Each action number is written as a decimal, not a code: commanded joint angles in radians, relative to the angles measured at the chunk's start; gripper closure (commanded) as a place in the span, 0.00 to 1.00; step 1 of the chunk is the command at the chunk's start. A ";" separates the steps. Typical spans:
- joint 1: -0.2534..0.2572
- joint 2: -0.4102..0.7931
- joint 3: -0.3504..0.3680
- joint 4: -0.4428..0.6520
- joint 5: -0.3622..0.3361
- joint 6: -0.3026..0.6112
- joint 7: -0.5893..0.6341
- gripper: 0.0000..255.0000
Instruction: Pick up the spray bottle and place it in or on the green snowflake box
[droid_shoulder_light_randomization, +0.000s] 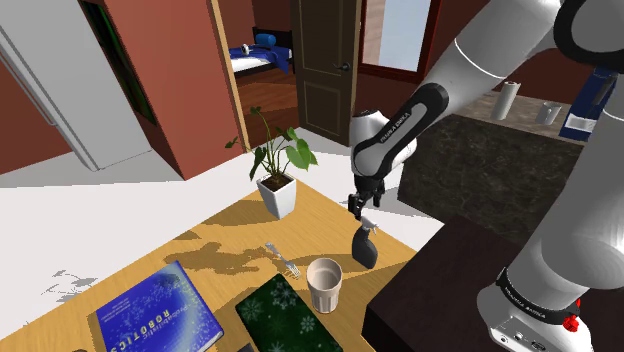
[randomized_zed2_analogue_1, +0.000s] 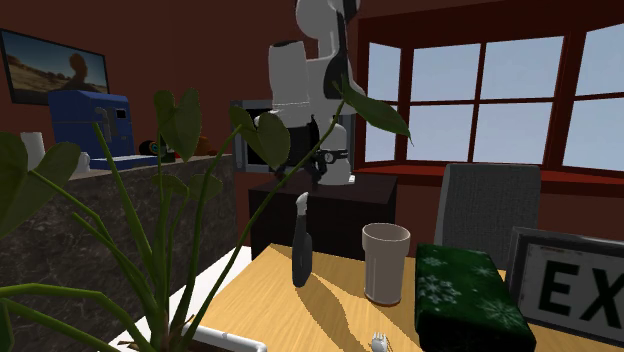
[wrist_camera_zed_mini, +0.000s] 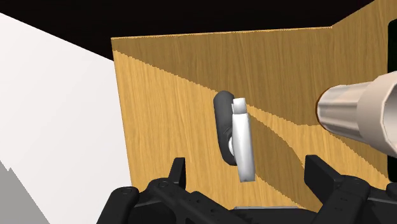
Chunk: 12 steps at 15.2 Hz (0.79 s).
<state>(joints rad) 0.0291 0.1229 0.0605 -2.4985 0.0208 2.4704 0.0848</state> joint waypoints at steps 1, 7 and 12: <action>0.004 0.054 0.004 0.010 0.005 0.051 0.004 0.00; 0.006 0.130 0.002 0.001 0.000 0.136 0.007 0.00; 0.007 0.138 0.002 0.001 0.000 0.144 0.008 0.00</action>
<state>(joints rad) 0.0359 0.2604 0.0627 -2.4978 0.0204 2.6136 0.0926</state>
